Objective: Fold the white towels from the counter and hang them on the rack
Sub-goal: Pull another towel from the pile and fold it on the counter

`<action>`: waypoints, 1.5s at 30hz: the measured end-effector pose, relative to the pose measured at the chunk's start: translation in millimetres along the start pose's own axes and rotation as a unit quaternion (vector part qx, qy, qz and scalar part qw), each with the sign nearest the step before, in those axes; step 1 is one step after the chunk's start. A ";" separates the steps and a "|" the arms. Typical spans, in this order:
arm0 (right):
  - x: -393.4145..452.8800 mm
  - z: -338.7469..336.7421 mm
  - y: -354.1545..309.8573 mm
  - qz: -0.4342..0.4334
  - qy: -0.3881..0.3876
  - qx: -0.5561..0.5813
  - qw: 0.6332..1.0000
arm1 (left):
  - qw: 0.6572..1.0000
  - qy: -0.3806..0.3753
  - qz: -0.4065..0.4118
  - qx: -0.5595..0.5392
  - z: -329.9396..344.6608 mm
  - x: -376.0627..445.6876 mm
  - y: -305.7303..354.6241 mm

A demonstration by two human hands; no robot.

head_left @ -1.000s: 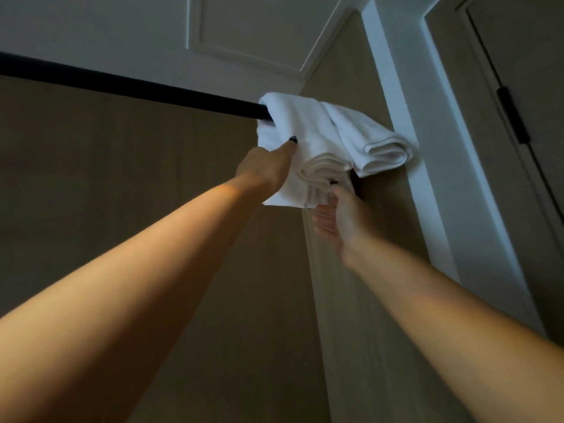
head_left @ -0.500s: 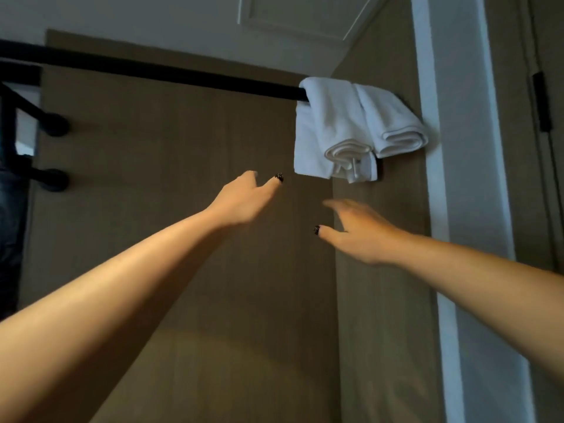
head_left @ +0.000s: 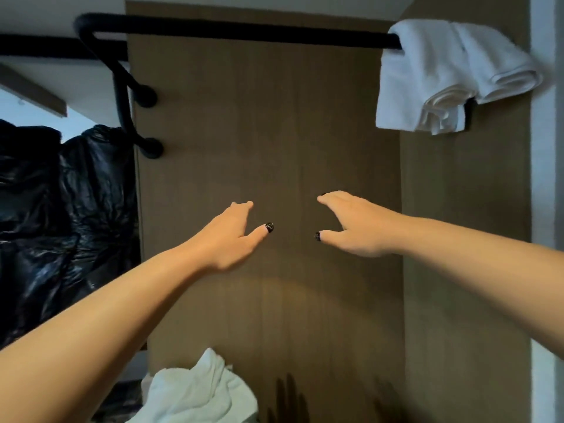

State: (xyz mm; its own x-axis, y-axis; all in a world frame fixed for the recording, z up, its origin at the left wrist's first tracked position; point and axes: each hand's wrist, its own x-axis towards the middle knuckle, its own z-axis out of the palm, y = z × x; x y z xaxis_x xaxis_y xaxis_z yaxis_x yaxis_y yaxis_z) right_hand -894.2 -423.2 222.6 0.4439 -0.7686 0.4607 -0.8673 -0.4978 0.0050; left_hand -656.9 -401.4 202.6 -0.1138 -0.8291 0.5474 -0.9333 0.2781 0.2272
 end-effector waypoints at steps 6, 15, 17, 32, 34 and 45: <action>32.8 55.3 -78.7 -0.001 -0.011 0.045 0.999 | 1.000 -0.020 0.003 0.016 -20.1 -38.5 -85.7; 38.4 153.9 -155.6 0.016 -0.015 0.165 0.986 | 0.998 -0.046 -0.039 -0.030 -1.9 -92.0 -170.8; 37.5 176.9 -163.9 0.024 -0.021 0.180 0.983 | 0.996 -0.061 -0.046 -0.039 15.2 -101.2 -186.3; 77.7 323.0 -130.5 -0.013 -0.148 0.212 0.966 | 0.974 -0.151 -0.142 -0.087 143.9 -86.7 -277.2; 88.8 336.8 -126.2 -0.024 -0.168 0.215 0.962 | 0.968 -0.162 -0.168 -0.093 163.4 -90.3 -289.8; 123.0 412.4 -129.3 -0.018 -0.234 0.232 0.944 | 0.922 -0.163 -0.335 -0.105 291.5 -103.6 -332.3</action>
State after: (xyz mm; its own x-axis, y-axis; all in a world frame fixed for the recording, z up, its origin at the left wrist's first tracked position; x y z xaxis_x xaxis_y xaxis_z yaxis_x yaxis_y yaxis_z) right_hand -634.5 -619.0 -87.5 0.6166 -0.7869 0.0245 -0.7054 -0.5661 -0.4265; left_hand -434.3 -549.3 -164.3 0.3361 -0.9411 -0.0366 -0.7479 -0.2904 0.5969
